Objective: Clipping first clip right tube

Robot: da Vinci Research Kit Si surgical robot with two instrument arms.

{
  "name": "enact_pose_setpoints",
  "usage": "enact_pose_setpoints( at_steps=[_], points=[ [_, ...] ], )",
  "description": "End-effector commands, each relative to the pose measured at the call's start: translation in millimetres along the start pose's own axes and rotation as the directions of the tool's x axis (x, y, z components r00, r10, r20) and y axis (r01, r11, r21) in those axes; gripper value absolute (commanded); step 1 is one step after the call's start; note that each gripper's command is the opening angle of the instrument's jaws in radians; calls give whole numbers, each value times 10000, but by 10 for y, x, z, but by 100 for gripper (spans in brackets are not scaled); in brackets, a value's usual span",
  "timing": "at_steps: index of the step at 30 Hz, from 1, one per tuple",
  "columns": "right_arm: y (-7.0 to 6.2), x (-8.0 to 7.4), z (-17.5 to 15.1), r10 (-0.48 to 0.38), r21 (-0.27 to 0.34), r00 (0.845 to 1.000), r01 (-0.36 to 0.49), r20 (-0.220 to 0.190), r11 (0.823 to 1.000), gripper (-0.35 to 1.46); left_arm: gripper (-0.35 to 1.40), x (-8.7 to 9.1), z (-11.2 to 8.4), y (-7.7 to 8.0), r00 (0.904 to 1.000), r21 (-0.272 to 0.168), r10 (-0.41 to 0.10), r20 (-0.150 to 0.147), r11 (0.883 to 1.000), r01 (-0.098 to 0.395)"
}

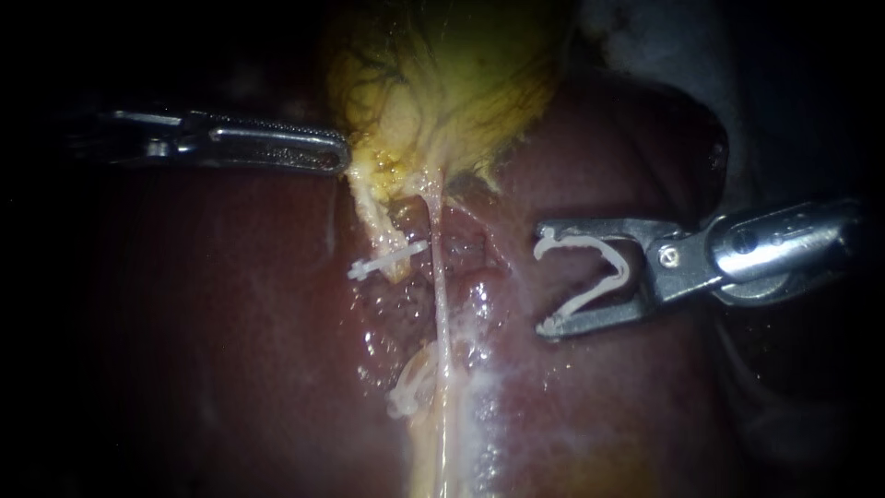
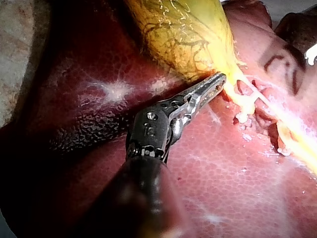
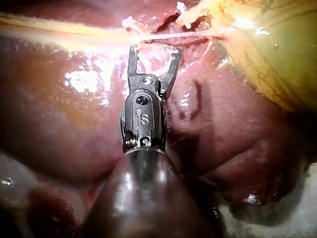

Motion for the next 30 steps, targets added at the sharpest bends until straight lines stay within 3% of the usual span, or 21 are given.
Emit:
enact_pose_setpoints(
  at_steps=[1,6,9,15,22,27,30],
  points=[
    [0,1,0,0,0,10000,0,0,10000,59,-35,0,0,0,10000,2,0,-1,10000,0],
    [-1,1,-1,0,-2,10000,0,0,10000,59,-35,-8,-10,-2,10000,68,-45,-21,10000,45],
    [-1,1,0,-3,-3,10000,3,0,10000,59,-35,-23,-25,-3,9999,74,-128,-67,9999,129],
    [-1,1,0,-2,-6,10000,2,1,10000,59,-35,-56,-61,-4,9996,-150,-222,200,9996,225],
    [-1,3,5,18,20,10000,-18,1,10000,60,-35,-59,-67,-2,9995,-242,-146,293,9996,153],
    [0,5,19,42,731,10000,-37,-61,9973,58,-35,-57,-65,-3,9995,-271,-131,302,9995,139],
    [-2,2,30,621,1468,9981,-618,29,9872,56,-35,-56,-64,-4,9995,-280,-128,304,9995,137]
  ],
)
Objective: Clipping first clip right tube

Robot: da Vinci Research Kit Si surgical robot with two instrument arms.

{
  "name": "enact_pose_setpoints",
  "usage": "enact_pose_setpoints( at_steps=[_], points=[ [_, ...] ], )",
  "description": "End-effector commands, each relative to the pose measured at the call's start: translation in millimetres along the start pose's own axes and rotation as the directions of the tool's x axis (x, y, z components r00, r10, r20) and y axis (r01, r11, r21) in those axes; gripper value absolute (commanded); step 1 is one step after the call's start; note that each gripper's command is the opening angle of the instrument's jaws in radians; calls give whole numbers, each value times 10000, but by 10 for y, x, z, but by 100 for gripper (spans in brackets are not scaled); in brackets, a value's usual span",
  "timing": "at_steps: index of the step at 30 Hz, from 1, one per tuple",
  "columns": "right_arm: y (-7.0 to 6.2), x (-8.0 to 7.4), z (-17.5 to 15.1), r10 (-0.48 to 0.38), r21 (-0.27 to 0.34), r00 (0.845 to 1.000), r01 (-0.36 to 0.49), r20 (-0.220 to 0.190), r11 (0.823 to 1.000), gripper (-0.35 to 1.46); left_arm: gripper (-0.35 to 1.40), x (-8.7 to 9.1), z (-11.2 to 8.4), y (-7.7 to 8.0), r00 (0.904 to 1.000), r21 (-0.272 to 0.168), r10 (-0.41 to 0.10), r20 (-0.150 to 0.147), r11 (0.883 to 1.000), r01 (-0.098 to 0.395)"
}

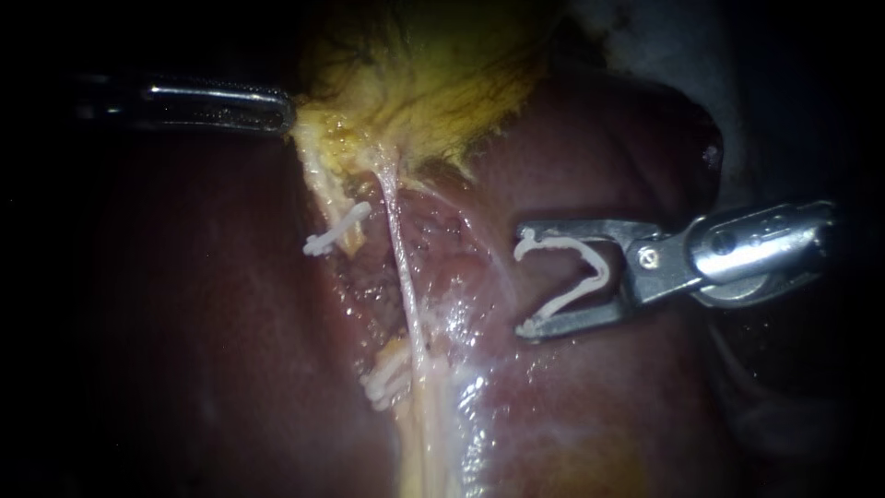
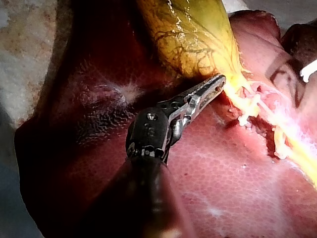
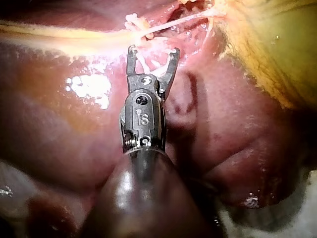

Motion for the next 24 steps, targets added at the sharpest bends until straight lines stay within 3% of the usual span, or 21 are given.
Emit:
enact_pose_setpoints(
  at_steps=[1,10,24],
  points=[
    [0,-2,5,189,198,9998,-189,23,9996,55,-35,0,1,0,10000,-3,6,-2,10000,-6],
    [9,-18,42,1539,873,9880,-1523,-121,9845,55,-35,2,2,-1,10000,-21,16,3,10000,-16],
    [34,-64,91,3155,1817,9487,-3067,-209,9343,54,-35,3,3,-2,10000,-33,22,7,10000,-22]
  ],
)
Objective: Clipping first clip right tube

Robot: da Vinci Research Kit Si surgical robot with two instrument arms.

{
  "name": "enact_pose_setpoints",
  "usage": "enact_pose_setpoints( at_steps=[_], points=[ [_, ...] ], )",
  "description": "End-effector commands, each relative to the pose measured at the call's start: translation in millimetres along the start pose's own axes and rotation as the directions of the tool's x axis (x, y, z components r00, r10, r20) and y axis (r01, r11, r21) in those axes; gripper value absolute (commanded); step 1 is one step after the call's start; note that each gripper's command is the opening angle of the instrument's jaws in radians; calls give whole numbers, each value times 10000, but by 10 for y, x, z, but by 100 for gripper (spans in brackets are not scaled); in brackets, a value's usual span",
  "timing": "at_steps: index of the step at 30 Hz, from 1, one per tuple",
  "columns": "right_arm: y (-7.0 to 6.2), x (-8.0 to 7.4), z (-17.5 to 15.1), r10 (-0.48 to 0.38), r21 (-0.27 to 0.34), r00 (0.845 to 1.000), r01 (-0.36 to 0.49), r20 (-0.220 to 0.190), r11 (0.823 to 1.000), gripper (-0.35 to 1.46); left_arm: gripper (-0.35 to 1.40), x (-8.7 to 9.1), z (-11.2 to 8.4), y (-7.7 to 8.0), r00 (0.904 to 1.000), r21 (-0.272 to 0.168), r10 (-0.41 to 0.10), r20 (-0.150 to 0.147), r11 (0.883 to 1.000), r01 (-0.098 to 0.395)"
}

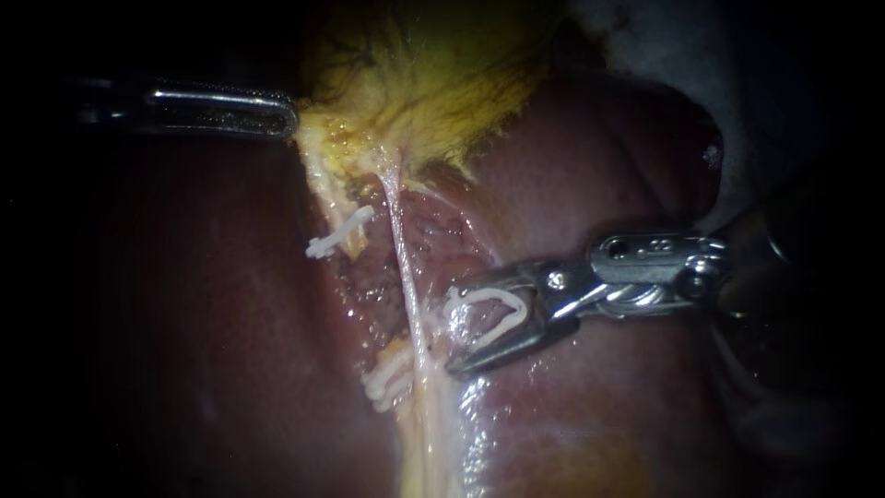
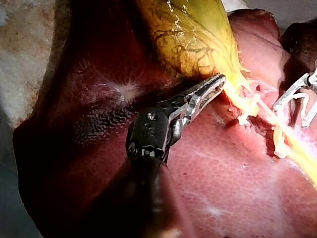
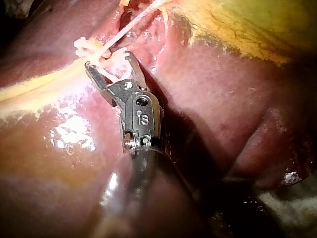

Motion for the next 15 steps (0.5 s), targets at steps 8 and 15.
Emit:
enact_pose_setpoints(
  at_steps=[8,15],
  points=[
    [15,-12,22,712,243,9968,-704,-373,9972,54,-35,0,1,0,10000,-8,3,1,10000,-3],
    [25,-14,39,1563,976,9776,-1434,-1410,9848,54,-35,1,1,-1,10000,-14,4,3,10000,-4]
  ],
)
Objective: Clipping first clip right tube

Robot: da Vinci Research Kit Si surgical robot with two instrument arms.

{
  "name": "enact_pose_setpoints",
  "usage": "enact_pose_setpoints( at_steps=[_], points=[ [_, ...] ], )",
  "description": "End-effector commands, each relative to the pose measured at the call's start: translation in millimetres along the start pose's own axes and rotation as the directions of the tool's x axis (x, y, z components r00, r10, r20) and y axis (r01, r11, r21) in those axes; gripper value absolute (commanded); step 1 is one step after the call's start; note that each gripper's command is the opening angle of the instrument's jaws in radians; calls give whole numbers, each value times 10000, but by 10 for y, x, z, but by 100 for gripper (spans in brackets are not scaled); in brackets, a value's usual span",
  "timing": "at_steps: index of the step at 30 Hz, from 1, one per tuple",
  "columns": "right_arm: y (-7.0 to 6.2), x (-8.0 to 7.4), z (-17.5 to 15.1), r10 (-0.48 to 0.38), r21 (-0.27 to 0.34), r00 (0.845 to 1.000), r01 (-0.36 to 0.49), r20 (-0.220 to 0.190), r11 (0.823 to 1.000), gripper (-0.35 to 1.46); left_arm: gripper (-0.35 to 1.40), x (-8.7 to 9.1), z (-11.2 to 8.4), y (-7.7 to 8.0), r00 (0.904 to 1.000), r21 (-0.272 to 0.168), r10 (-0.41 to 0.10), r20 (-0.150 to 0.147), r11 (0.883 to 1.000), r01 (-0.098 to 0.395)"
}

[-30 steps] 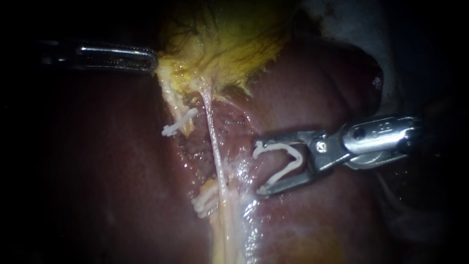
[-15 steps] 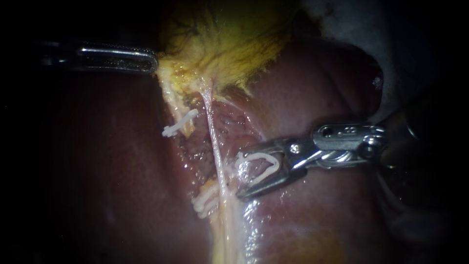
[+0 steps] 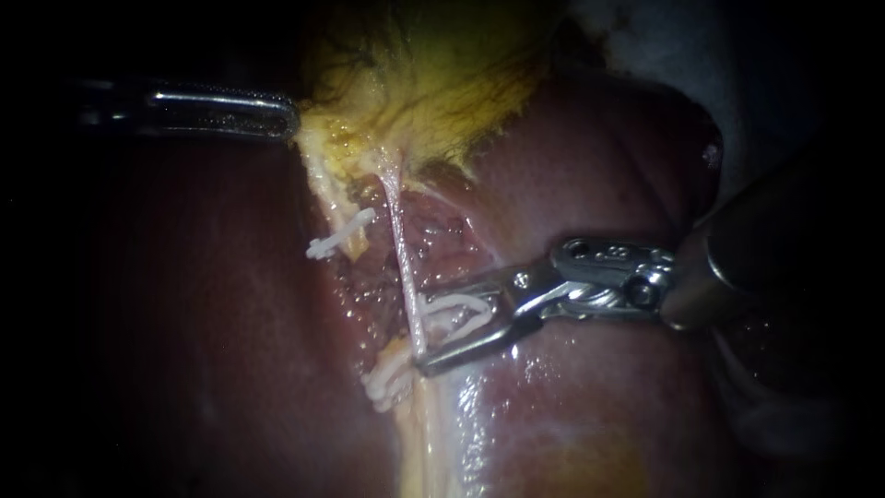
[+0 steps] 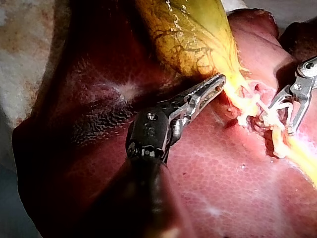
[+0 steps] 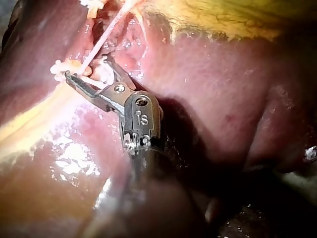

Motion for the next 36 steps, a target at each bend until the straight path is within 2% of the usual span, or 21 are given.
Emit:
enact_pose_setpoints(
  at_steps=[1,4,8,13,20,25,28,30,32,35,36],
  points=[
    [1,1,2,60,133,9998,-58,-168,9999,54,-35,0,0,0,10000,0,1,0,10000,-1],
    [0,4,8,400,690,9978,-363,-536,9970,54,-35,0,1,0,10000,-35,3,6,10000,-3],
    [-4,5,15,625,1346,9950,-516,-782,9896,54,-35,1,1,0,10000,-38,6,8,10000,-6],
    [-17,4,19,657,2191,9923,-414,-1049,9748,54,-35,1,1,0,10000,-38,6,8,10000,-6],
    [-39,7,21,675,3071,9931,-349,-960,9510,53,-35,1,1,0,10000,-39,7,8,10000,-7],
    [-44,9,22,705,3291,9942,-401,-809,9434,48,-35,1,1,0,10000,-39,7,8,10000,-7],
    [-42,10,21,569,3002,9922,-211,-1108,9536,28,-35,1,1,0,10000,-40,8,8,10000,-8],
    [-40,12,18,541,2749,9891,-145,-1368,9614,5,-35,1,1,0,10000,-40,8,8,10000,-8],
    [-38,13,15,596,2516,9862,-191,-1543,9676,-10,-35,1,1,0,10000,-40,8,9,10000,-8],
    [-36,10,11,620,2337,9839,-215,-1674,9721,-35,-35,1,1,0,10000,-40,9,9,10000,-9],
    [-36,9,9,611,2217,9837,-225,-1691,9748,-35,-35,1,1,0,10000,-40,9,9,10000,-9]
  ],
)
